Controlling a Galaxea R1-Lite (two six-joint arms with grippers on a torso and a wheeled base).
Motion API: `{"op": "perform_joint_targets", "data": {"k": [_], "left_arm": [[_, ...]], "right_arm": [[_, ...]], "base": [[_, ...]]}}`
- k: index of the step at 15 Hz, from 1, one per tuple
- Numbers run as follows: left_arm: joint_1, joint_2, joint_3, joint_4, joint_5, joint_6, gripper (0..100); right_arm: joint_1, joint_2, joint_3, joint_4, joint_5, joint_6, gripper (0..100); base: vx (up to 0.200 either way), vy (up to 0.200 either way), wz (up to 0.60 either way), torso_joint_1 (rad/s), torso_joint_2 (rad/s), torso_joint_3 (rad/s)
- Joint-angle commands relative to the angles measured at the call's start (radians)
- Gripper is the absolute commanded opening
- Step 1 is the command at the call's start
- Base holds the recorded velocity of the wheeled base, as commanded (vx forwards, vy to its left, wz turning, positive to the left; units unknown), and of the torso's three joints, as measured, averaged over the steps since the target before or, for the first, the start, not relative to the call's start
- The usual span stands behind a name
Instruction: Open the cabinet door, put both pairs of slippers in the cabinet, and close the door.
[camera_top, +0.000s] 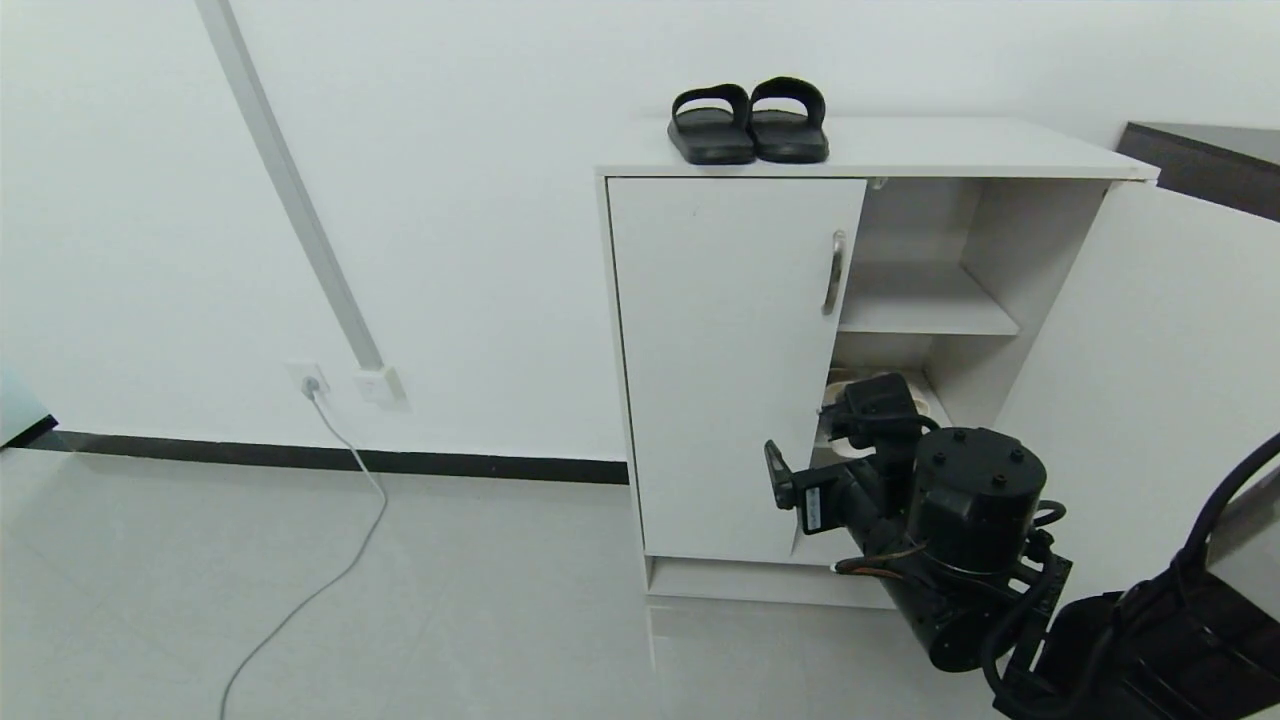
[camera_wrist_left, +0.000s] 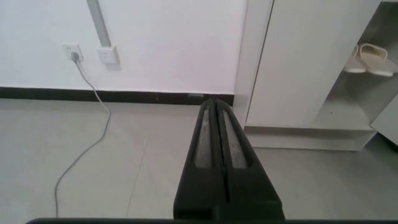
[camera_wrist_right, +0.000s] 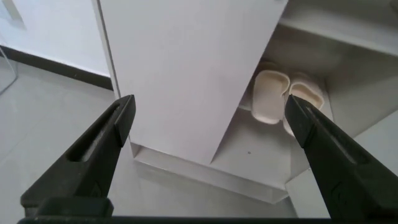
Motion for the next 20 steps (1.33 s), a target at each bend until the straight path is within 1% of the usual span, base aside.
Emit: {"op": "perform_joint_targets", "data": {"k": [1, 11, 20], "left_arm": [[0.000, 0.001, 0.000, 0.000, 0.001, 0.000, 0], [0.000, 0.001, 0.000, 0.000, 0.001, 0.001, 0], [0.000, 0.001, 0.000, 0.000, 0.001, 0.001, 0]], "right_arm": [[0.002, 0.000, 0.000, 0.000, 0.001, -0.001, 100], [0.002, 0.001, 0.000, 0.002, 0.001, -0.001, 100], [0.003, 0.000, 0.005, -0.001, 0.005, 0.002, 100]], "base": [[0.000, 0.000, 0.00, 0.124, -0.46, -0.354], [0.000, 0.000, 0.00, 0.158, -0.48, -0.319], [0.000, 0.000, 0.00, 0.219, -0.53, -0.315]]}}
